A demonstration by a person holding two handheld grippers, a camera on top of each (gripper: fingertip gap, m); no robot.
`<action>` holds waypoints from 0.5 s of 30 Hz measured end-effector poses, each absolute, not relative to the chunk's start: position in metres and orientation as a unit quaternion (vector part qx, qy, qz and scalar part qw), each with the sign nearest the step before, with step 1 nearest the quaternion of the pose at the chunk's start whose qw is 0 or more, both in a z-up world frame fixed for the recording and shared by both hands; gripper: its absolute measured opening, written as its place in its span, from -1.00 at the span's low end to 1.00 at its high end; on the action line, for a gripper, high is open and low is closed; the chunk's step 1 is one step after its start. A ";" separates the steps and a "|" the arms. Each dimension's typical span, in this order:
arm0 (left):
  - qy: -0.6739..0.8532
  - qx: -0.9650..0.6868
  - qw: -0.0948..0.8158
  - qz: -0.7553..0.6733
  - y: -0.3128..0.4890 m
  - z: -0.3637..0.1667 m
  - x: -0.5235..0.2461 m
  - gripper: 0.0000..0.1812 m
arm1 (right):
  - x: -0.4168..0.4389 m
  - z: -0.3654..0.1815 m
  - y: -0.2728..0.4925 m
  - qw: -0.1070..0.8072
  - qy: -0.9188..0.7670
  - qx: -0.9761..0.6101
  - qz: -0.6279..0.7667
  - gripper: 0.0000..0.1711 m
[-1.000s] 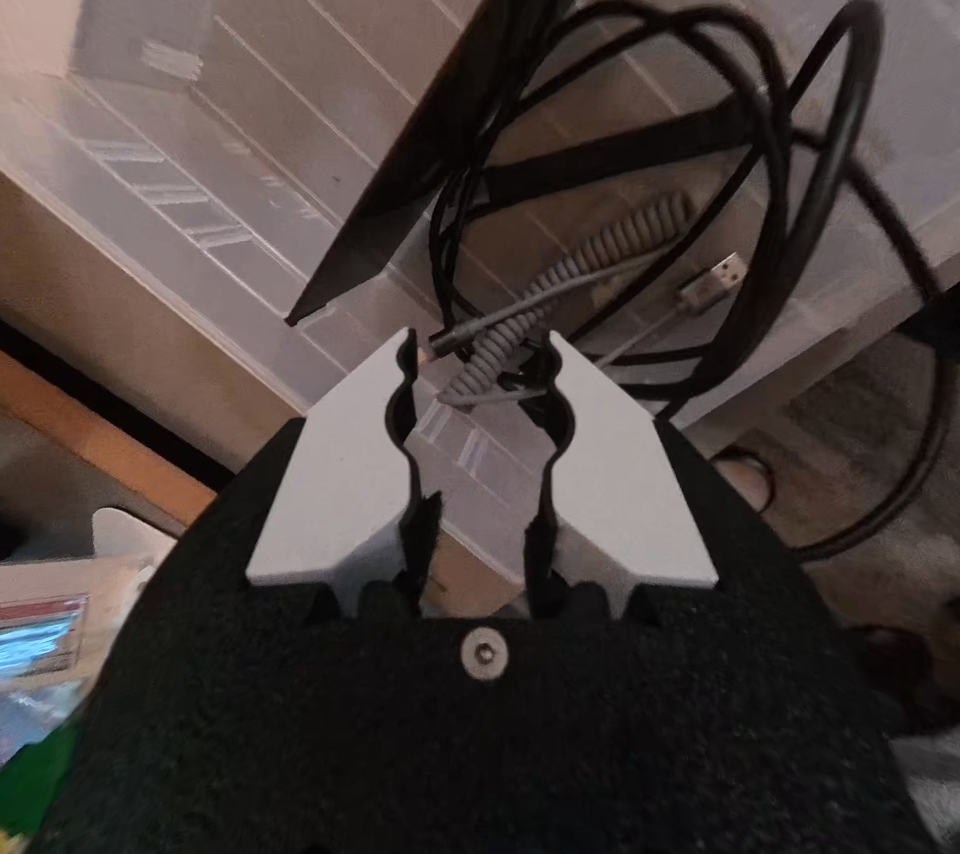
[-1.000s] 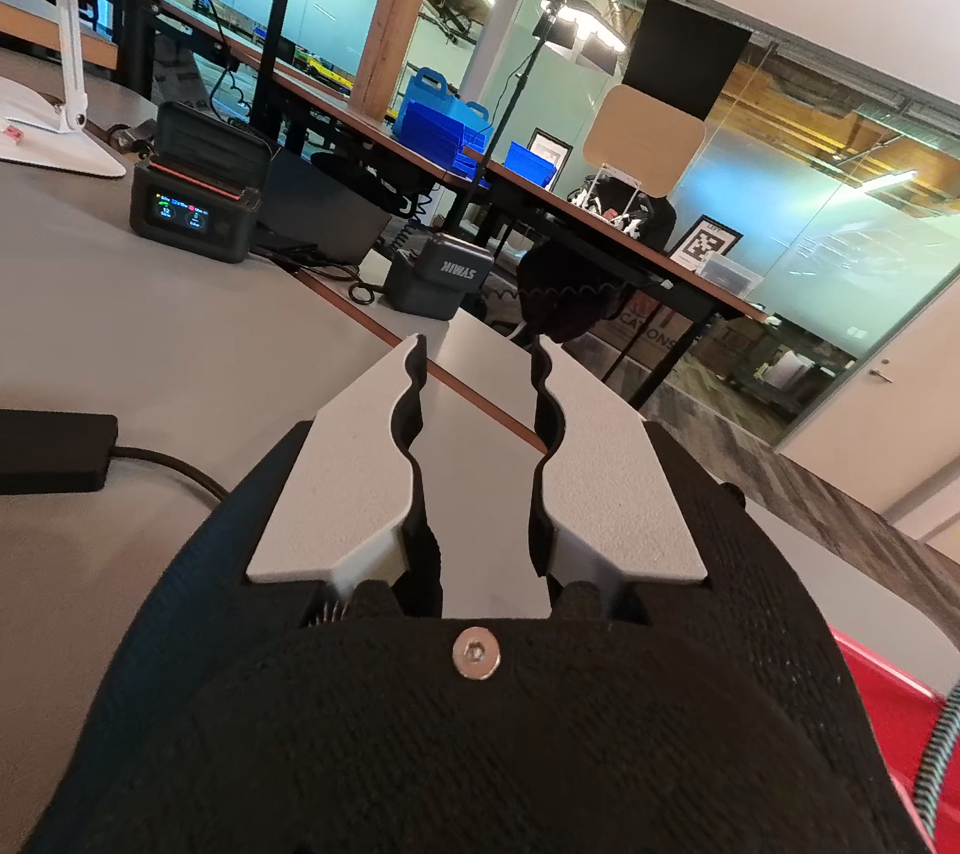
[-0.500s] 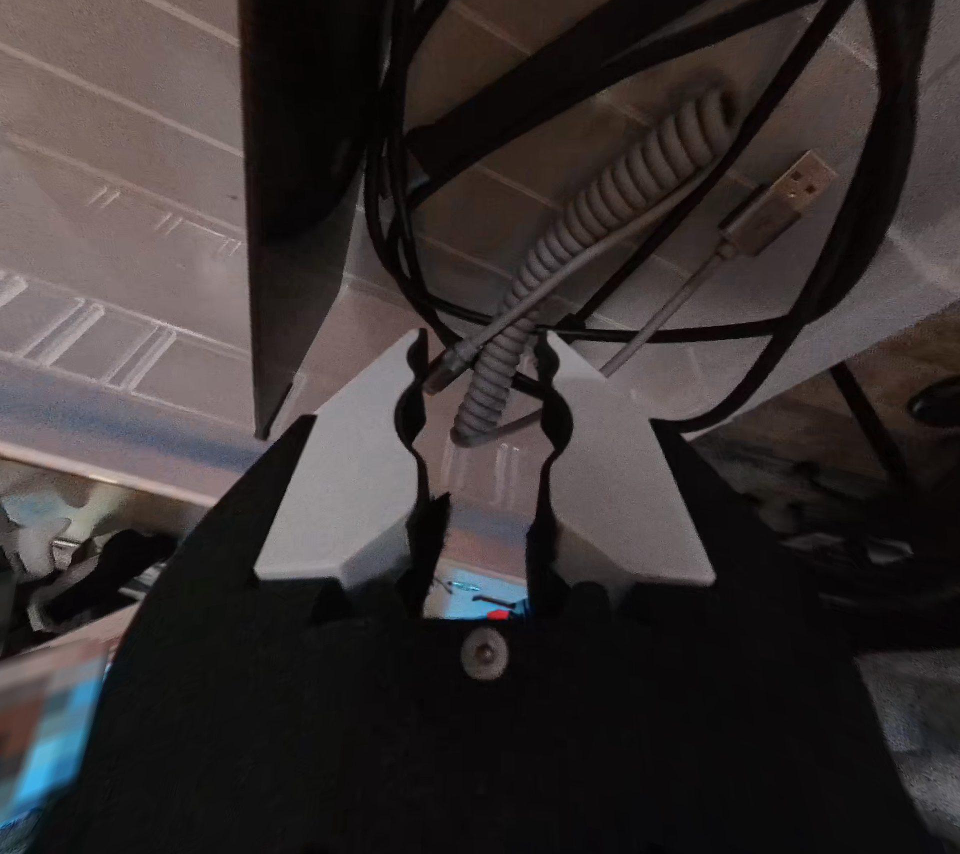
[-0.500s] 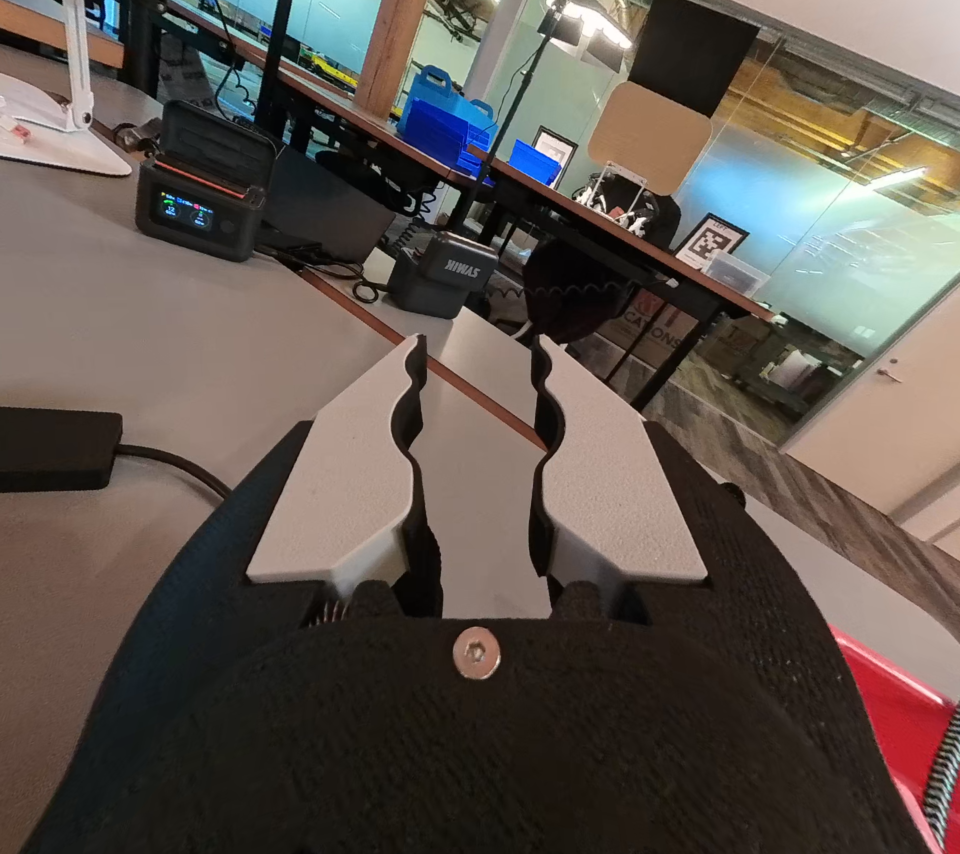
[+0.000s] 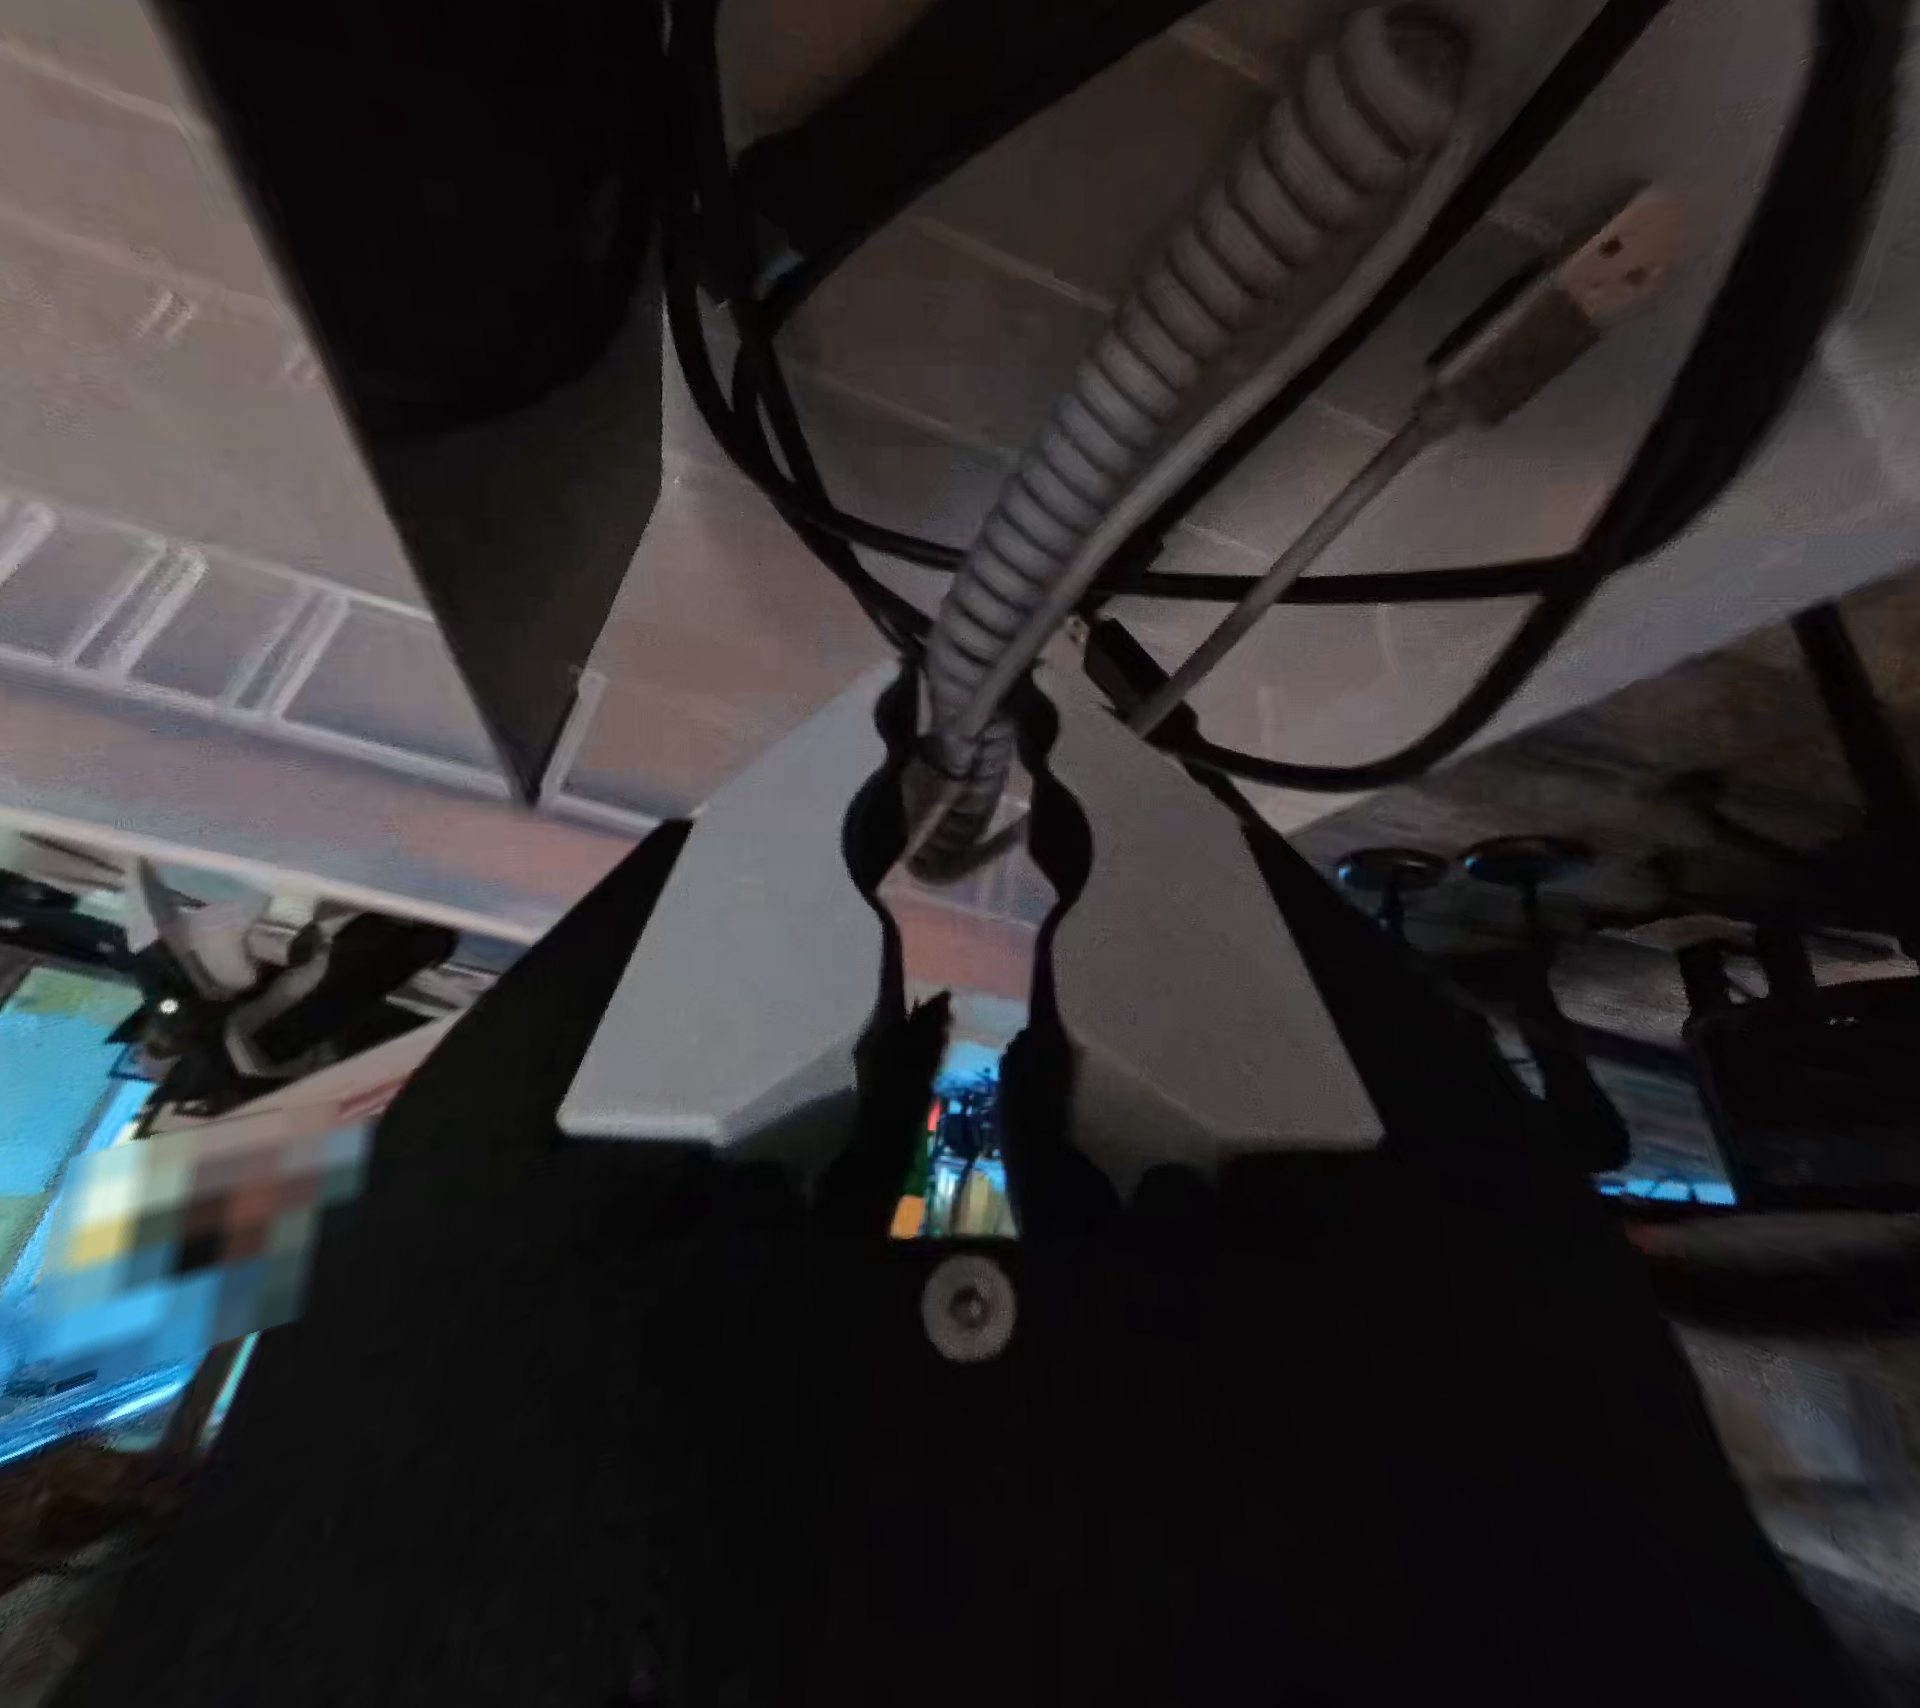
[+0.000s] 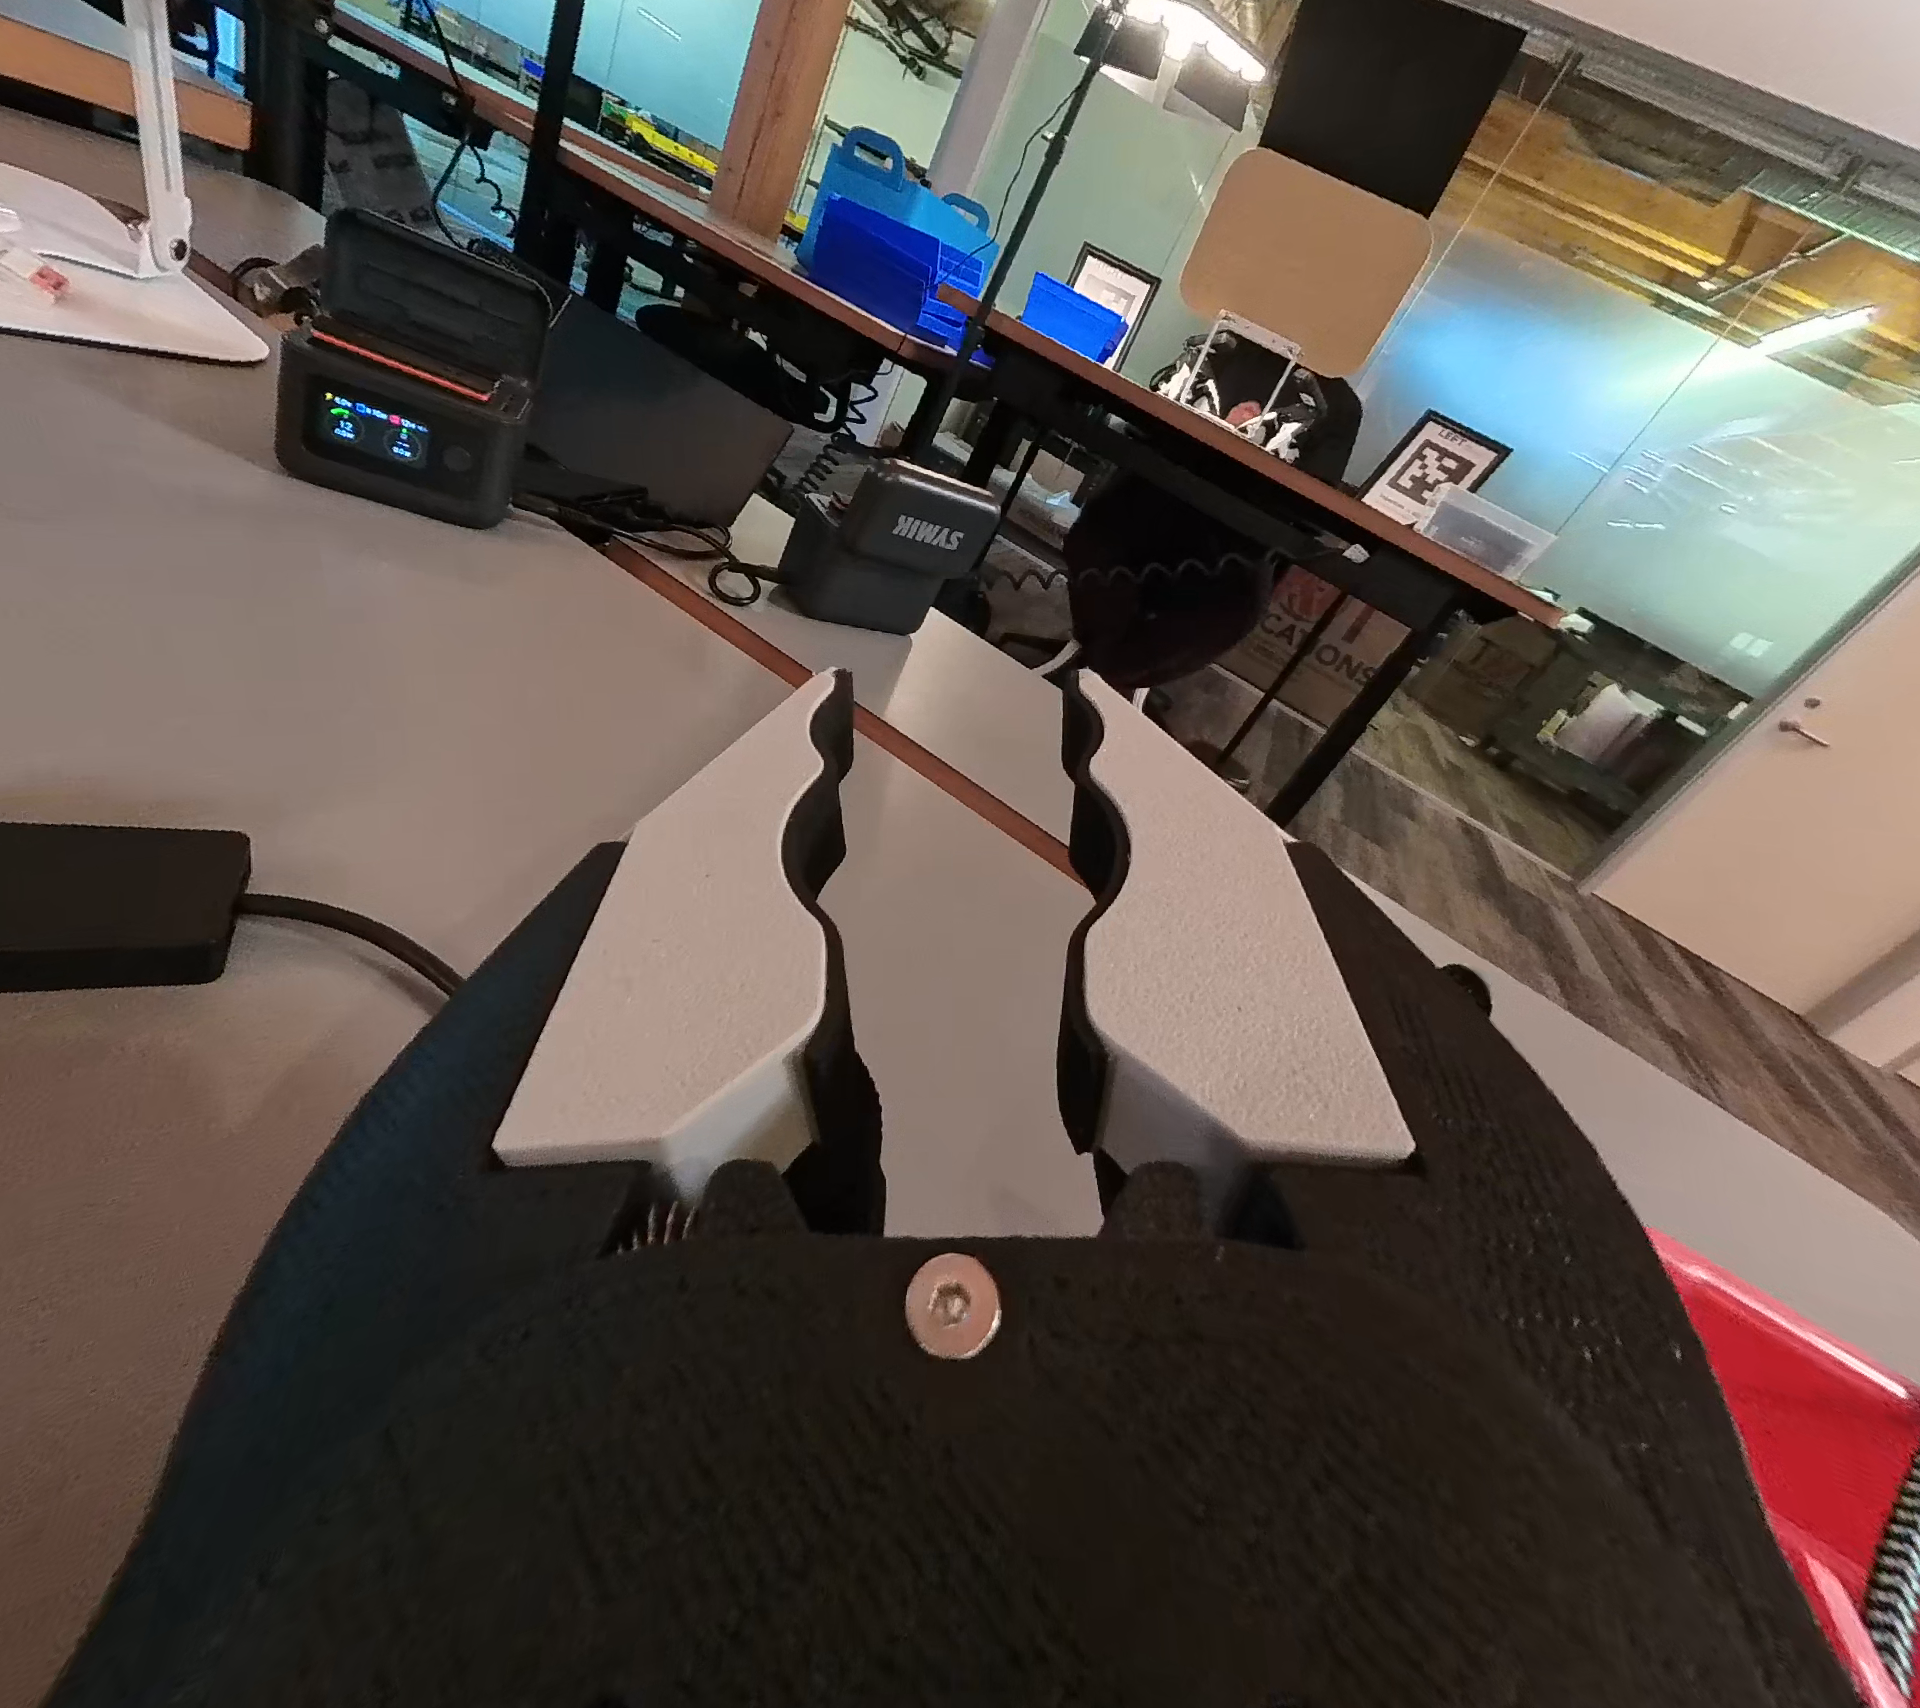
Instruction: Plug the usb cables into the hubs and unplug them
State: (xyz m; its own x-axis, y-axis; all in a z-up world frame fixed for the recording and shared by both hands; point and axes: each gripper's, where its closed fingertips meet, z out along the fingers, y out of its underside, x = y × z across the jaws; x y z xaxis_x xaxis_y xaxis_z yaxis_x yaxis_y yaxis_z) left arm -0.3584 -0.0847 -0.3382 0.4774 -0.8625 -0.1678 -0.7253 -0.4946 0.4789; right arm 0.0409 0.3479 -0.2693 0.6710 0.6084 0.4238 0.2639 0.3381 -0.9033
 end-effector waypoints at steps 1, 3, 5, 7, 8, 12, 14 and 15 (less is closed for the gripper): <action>-0.462 0.849 0.163 -0.197 -0.086 -0.329 -0.354 -0.85 | 0.041 -0.269 0.348 0.720 -0.387 -0.563 0.121 -0.55; -0.431 0.857 0.166 -0.230 -0.090 -0.302 -0.357 -0.85 | 0.042 -0.269 0.348 0.720 -0.384 -0.564 0.122 -0.55; -0.412 0.854 0.171 -0.268 -0.093 -0.274 -0.361 -0.85 | 0.043 -0.268 0.349 0.721 -0.381 -0.565 0.123 -0.55; -0.400 0.851 0.171 -0.295 -0.095 -0.248 -0.363 -0.85 | 0.044 -0.268 0.350 0.722 -0.377 -0.567 0.125 -0.55; -0.394 0.847 0.170 -0.315 -0.095 -0.233 -0.365 -0.85 | 0.045 -0.268 0.350 0.723 -0.375 -0.567 0.126 -0.55; -0.364 0.847 0.117 -0.370 -0.080 -0.174 -0.363 -0.85 | 0.045 -0.268 0.350 0.722 -0.373 -0.568 0.128 -0.55; -0.364 0.843 0.074 -0.388 -0.066 -0.148 -0.357 -0.86 | 0.045 -0.268 0.349 0.723 -0.374 -0.567 0.127 -0.55; -0.370 0.839 0.047 -0.395 -0.056 -0.136 -0.351 -0.86 | 0.045 -0.268 0.349 0.723 -0.375 -0.567 0.126 -0.55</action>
State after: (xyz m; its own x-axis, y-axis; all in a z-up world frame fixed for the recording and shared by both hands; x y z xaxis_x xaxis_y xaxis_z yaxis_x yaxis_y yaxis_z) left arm -0.3514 -0.0555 -0.1365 0.4138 -0.6589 -0.6282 -0.5849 -0.7212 0.3711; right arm 0.0448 0.3490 -0.2676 0.6874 0.6069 0.3989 0.2429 0.3255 -0.9138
